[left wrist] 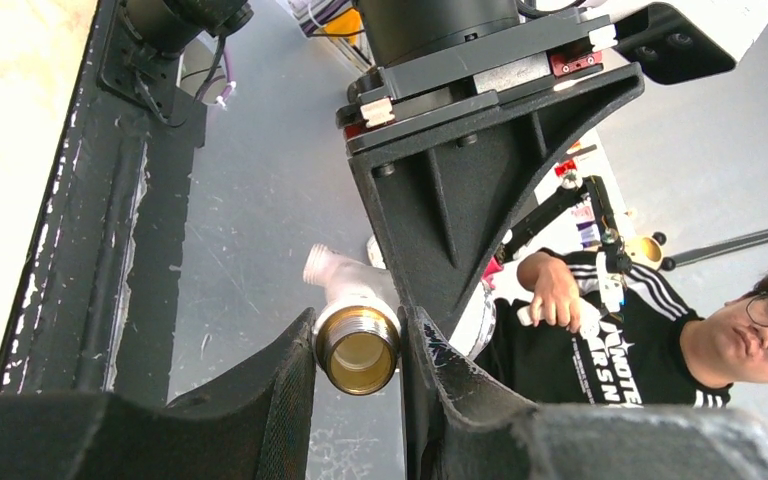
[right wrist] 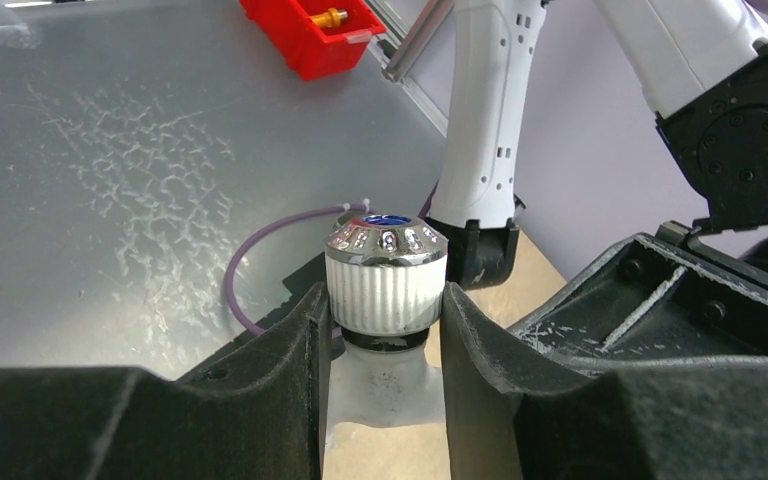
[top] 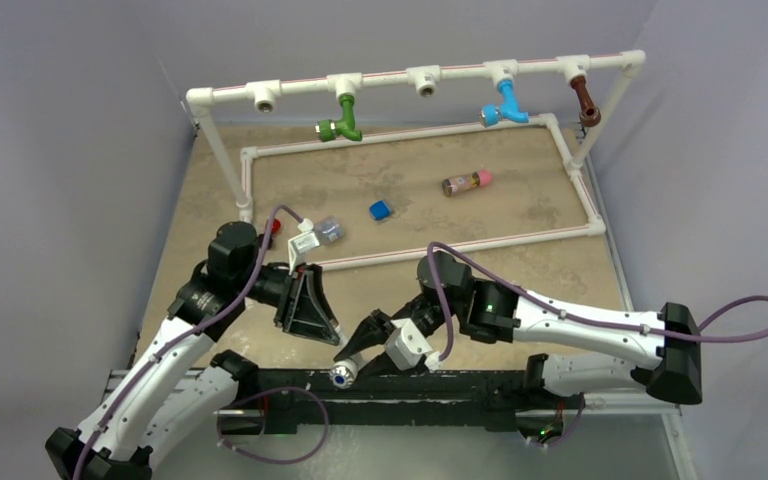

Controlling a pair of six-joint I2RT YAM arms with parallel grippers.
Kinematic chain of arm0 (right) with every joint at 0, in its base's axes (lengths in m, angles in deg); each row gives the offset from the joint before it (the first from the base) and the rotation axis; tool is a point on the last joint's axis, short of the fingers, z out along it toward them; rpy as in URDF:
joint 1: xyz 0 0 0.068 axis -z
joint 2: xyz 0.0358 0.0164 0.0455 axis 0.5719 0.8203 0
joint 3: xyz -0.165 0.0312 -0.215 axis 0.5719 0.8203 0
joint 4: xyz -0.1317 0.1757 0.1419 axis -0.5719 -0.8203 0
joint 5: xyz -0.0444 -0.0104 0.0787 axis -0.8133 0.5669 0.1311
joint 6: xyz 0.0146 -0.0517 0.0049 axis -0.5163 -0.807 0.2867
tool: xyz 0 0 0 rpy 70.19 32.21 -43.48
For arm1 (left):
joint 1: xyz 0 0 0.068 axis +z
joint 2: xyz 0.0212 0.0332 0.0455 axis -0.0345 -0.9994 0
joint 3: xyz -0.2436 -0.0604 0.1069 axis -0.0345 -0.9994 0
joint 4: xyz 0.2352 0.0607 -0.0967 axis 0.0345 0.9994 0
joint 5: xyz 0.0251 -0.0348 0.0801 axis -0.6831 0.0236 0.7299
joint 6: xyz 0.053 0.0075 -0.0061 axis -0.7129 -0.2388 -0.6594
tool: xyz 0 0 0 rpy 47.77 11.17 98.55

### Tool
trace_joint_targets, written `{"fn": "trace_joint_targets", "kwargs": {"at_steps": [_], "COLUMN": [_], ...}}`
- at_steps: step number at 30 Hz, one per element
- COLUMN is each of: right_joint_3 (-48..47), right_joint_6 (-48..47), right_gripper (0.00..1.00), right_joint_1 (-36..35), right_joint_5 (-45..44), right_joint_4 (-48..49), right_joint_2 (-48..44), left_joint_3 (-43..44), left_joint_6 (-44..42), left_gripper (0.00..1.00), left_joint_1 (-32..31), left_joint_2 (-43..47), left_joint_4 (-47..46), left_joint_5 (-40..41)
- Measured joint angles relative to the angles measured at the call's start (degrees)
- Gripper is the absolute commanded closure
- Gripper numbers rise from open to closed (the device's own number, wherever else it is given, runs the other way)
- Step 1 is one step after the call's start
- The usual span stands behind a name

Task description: Install the water faucets

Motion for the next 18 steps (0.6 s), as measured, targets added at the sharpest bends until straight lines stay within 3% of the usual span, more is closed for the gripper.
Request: {"fn": "trace_joint_targets", "kwargs": {"at_steps": [3, 7, 18], "right_joint_3": [1.68, 3.26, 6.64], "right_joint_6": [2.27, 5.27, 10.19], "right_gripper": [0.50, 0.43, 0.37], "right_joint_1": [-0.02, 0.04, 0.04], "right_joint_5": [-1.42, -3.54, -10.34], "right_joint_4": [1.92, 3.65, 5.29], "right_joint_2": [-1.44, -3.17, -9.01], "left_joint_3": [-0.61, -1.55, -3.19], "left_joint_6": [0.92, 2.19, 5.75], "left_gripper": [1.00, 1.00, 1.00], "left_joint_1": [0.00, 0.00, 0.00], "left_joint_2": [-0.02, 0.13, -0.55], "left_joint_4": [-0.70, -2.67, -6.56], "left_joint_5": [0.22, 0.42, 3.15]}}
